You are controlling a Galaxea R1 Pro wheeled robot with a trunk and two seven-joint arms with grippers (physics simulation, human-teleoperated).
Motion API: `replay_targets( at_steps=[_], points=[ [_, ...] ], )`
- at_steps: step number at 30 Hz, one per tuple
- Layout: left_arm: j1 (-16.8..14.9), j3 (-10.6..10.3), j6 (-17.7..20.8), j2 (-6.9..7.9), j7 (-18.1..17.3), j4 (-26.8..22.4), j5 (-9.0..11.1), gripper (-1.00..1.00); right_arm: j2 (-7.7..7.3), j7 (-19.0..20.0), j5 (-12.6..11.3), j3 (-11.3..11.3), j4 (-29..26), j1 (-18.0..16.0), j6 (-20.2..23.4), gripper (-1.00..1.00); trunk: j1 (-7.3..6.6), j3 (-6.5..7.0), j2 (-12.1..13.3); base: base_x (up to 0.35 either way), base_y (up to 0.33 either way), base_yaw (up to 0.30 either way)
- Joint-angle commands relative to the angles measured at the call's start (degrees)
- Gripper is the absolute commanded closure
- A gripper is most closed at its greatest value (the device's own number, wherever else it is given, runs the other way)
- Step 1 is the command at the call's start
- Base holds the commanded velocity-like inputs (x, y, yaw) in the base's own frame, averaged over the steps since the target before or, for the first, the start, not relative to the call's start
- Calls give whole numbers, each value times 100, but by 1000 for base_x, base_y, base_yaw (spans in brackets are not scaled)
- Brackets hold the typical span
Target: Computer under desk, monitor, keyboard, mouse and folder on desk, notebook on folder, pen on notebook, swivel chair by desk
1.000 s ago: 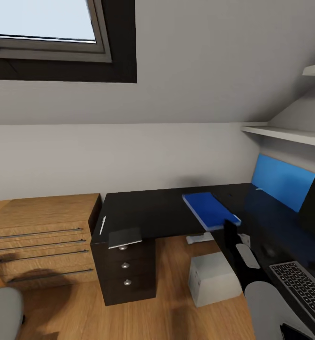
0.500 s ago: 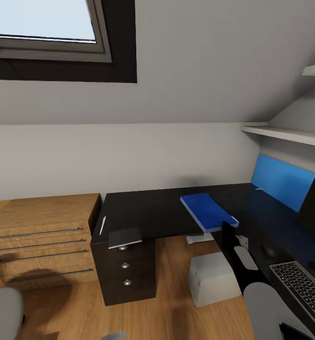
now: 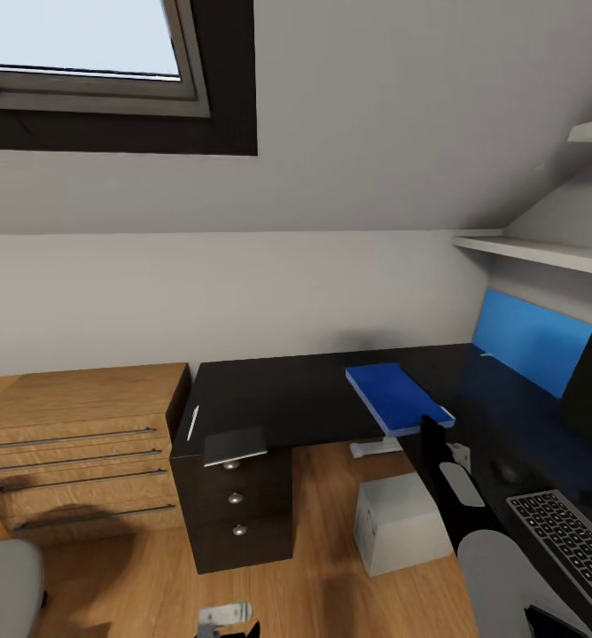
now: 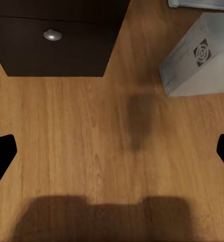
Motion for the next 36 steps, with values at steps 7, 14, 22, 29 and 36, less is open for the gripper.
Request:
replay_targets(
  at_steps=[7, 14, 22, 29, 36],
  points=[
    [24, -93, 47, 40, 53, 14, 45, -100, 10, 9, -72, -15, 4, -4, -30, 100, 1, -22, -5, 0, 0, -157],
    [25, -99, 42, 26, 68, 64, 42, -100, 3, 9, -73, -15, 61, -4, -30, 100, 1, -47, -5, 0, 0, -226],
    [25, -86, 41, 17, 92, 173, 34, -100, 0, 11, -61, -15, 65, -4, -29, 100, 1, -58, -5, 11, 0, -79],
    [25, -93, 41, 11, 94, 190, 34, -100, 18, 2, -50, 4, 133, -4, -270, 100, 1, -58, -5, 227, 0, -3],
    [25, -121, 41, 11, 95, 355, 31, -100, 22, -8, -65, 15, 610, -4, -1202, 100, 1, -58, -5, 103, 0, 0]
  ],
)
